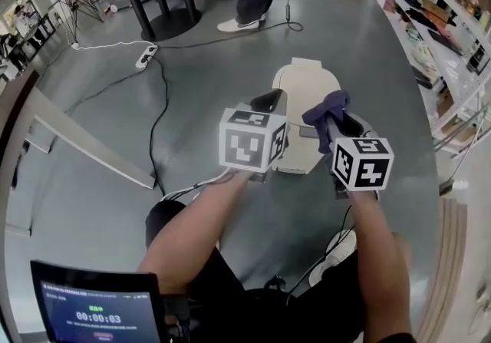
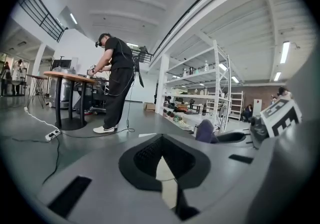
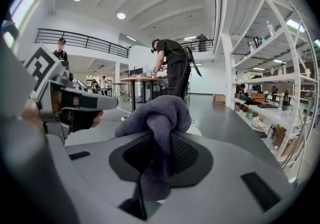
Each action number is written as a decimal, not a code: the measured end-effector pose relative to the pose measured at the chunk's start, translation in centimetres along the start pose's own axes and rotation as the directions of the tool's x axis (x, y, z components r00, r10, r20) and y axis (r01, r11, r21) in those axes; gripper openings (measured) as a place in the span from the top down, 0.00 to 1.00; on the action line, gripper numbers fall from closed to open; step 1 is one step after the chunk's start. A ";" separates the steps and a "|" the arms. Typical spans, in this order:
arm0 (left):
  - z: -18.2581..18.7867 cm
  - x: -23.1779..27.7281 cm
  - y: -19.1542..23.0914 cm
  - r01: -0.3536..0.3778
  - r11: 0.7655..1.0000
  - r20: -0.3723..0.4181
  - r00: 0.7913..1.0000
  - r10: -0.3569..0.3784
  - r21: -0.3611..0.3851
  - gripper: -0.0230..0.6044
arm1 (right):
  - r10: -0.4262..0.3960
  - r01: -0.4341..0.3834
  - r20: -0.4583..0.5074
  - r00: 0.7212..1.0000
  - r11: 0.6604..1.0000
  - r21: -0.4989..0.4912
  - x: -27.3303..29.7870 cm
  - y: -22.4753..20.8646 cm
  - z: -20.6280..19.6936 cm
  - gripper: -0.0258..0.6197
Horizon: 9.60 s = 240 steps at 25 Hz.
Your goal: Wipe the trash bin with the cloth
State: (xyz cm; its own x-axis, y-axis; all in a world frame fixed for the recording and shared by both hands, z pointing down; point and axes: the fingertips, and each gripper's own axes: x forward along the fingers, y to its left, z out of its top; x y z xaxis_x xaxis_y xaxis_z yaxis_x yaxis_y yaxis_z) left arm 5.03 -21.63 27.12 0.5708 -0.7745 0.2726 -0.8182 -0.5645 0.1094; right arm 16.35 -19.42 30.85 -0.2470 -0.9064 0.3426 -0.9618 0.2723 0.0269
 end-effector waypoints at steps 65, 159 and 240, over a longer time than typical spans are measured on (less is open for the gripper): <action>-4.6 9.5 9.8 0.075 0.971 -0.156 0.987 -0.040 0.226 0.97 | -0.163 0.147 -0.582 0.797 0.986 -0.076 25.1 -13.1 -2.4 0.83; -6.3 5.0 8.8 0.083 0.977 -0.189 0.981 -0.045 0.194 0.97 | 0.105 -0.016 -0.506 0.856 0.984 0.177 13.7 4.5 -5.5 0.83; -13.5 -2.1 5.8 -0.074 0.995 -0.130 0.988 0.082 0.062 0.97 | -0.264 0.258 0.114 0.958 0.964 0.065 4.0 4.5 -13.5 0.83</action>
State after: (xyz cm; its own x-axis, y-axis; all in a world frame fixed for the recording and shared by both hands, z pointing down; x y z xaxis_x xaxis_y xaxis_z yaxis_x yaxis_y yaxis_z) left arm -1.90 -19.44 40.06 0.4880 -0.7744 0.4026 -0.8525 -0.5219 0.0293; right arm 12.62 -17.40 45.04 0.0040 -0.9769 0.2136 -0.9985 0.0077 0.0537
